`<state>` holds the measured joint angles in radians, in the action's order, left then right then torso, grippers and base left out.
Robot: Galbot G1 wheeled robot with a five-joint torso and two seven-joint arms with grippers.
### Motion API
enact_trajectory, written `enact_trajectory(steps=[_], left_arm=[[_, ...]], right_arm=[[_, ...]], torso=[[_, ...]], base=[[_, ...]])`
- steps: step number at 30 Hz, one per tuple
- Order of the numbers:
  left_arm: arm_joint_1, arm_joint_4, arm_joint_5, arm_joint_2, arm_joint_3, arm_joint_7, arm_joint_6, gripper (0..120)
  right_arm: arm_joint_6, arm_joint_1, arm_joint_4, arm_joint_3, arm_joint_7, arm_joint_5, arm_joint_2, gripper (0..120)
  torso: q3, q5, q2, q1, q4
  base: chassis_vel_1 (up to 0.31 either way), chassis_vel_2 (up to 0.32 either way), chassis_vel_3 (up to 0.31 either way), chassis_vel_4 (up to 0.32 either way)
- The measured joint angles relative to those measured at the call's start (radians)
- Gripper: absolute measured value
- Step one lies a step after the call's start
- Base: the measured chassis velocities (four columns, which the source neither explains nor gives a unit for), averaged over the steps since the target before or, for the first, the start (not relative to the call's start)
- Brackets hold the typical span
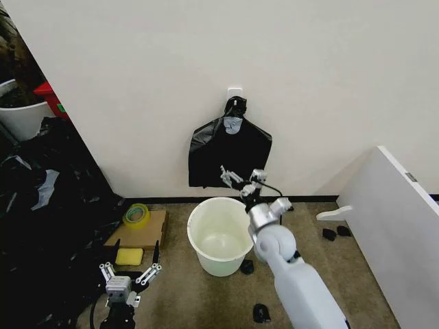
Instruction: Place the garbage bag over the trash bin.
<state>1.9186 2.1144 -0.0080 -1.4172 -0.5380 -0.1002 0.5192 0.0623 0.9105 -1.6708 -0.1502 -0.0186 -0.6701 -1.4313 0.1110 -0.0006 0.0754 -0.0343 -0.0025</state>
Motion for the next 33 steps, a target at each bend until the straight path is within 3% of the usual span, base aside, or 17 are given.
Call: enact_trajectory(steps=[10,15,24,26,27,30,33], left_arm=[[-0.034,-0.001,-0.026,0.005,0.0,-0.003,-0.02,99],[-0.037,-0.005,-0.03,0.007,-0.001,-0.003,-0.02,99],[-0.04,-0.012,-0.03,0.005,-0.001,-0.004,-0.02,99],[-0.04,-0.012,-0.03,0.005,-0.001,-0.004,-0.02,99],[-0.04,-0.012,-0.03,0.004,-0.001,-0.004,-0.02,99],[-0.039,-0.012,-0.03,0.005,0.0,-0.004,-0.02,99],[-0.039,-0.012,-0.03,0.006,0.0,-0.004,-0.02,99]], right_arm=[[-0.011,-0.129,0.069,0.021,0.015,-0.027,0.004,99],[-0.027,-0.176,0.082,0.032,0.019,-0.026,0.004,90],[-0.04,-0.202,0.083,0.038,0.037,-0.009,0.0,53],[-0.04,-0.201,0.083,0.038,0.037,-0.008,0.0,53],[-0.039,-0.201,0.083,0.036,0.037,-0.004,0.002,44],[-0.039,-0.202,0.084,0.032,0.039,-0.005,0.004,36],[-0.038,-0.202,0.083,0.031,0.04,-0.005,0.009,19]], torso=[[0.0,0.0,0.0,0.0,0.0],[0.0,0.0,0.0,0.0,0.0],[0.0,0.0,0.0,0.0,0.0],[0.0,0.0,0.0,0.0,0.0],[0.0,0.0,0.0,0.0,0.0],[0.0,0.0,0.0,0.0,0.0],[0.0,0.0001,0.0,0.0,0.0]], base=[[0.0,0.0,0.0,0.0],[0.0,0.0,0.0,0.0],[0.0,0.0,0.0,0.0],[0.0,0.0,0.0,0.0],[0.0,0.0,0.0,0.0],[0.0,0.0,0.0,0.0],[0.0,0.0,0.0,0.0]])
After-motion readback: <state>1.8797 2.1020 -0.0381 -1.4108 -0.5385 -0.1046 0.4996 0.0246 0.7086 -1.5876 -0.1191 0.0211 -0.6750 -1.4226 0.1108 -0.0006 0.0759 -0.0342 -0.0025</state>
